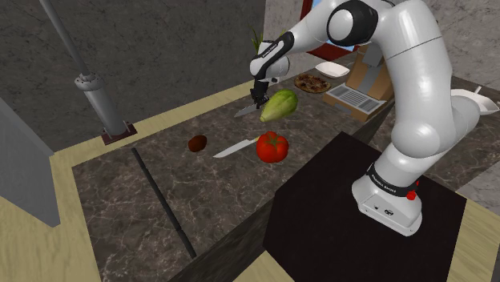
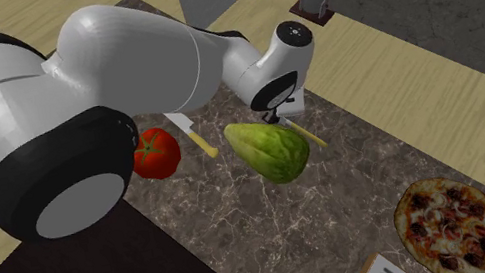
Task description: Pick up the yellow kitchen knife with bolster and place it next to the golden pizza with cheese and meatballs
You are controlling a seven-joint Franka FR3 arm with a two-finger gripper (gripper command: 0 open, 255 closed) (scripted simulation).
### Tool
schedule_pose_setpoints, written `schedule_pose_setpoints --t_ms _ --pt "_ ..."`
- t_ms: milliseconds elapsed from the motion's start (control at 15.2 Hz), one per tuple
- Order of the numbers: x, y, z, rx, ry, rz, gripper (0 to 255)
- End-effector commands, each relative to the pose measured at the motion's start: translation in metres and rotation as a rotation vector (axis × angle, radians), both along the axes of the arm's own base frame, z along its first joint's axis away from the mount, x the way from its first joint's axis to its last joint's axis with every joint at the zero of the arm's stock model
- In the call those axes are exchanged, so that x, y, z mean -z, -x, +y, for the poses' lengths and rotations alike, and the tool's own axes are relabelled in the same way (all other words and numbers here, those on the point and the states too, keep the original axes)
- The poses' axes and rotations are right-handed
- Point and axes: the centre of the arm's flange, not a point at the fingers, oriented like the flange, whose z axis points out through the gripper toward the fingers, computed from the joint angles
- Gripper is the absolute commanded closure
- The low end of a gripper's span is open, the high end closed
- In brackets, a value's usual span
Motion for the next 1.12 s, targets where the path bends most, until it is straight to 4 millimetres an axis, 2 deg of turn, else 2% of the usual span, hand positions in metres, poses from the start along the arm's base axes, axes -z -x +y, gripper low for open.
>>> schedule_pose_setpoints --t_ms 0,264,330,1056 --pt "0.003 0.003 -0.001 0.001 -0.001 0.007 255" --pt "0.004 0.004 -0.002 0.001 -0.001 0.007 255" --pt "0.002 -0.001 0.000 0.001 -0.001 0.007 255" --pt "-0.056 -0.001 0.000 0.001 -0.001 0.007 255"
